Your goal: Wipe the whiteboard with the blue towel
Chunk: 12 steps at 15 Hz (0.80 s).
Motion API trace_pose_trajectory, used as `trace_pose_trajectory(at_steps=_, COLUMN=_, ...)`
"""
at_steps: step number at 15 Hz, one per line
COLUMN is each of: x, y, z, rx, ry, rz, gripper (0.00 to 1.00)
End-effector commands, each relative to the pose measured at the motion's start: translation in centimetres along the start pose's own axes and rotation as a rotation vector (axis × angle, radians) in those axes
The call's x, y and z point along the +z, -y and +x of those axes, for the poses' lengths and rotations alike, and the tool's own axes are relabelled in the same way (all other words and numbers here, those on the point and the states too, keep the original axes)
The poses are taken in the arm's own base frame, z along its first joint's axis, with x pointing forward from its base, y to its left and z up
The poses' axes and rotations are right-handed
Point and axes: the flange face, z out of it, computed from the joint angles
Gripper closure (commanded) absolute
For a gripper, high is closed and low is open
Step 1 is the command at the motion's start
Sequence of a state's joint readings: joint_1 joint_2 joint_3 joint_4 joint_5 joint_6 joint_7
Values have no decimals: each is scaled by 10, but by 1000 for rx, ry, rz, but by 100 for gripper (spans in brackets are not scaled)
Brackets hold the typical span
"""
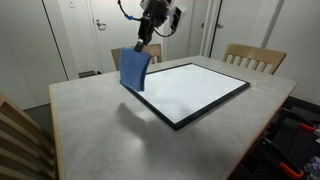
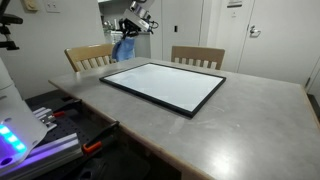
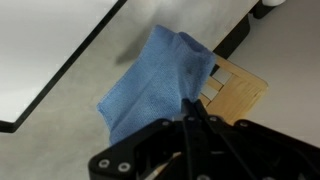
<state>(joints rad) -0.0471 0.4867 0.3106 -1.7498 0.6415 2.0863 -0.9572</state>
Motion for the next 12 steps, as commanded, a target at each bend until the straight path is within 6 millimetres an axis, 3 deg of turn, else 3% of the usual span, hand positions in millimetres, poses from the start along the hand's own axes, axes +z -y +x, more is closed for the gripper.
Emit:
trace_pose_trajectory(at_steps=1, x=-5, y=-42, z=-26, rx=-34, ry=-74, rz=51, gripper=99)
trace_pose_trajectory(at_steps=4, x=7, y=-83, z=-51, rx=-49, ry=-105, rz=128, gripper=99)
trace_pose_trajectory(at_steps=12, x=50, y=-138, z=-101, rx=-134, ry=-51, rz=372, gripper=99)
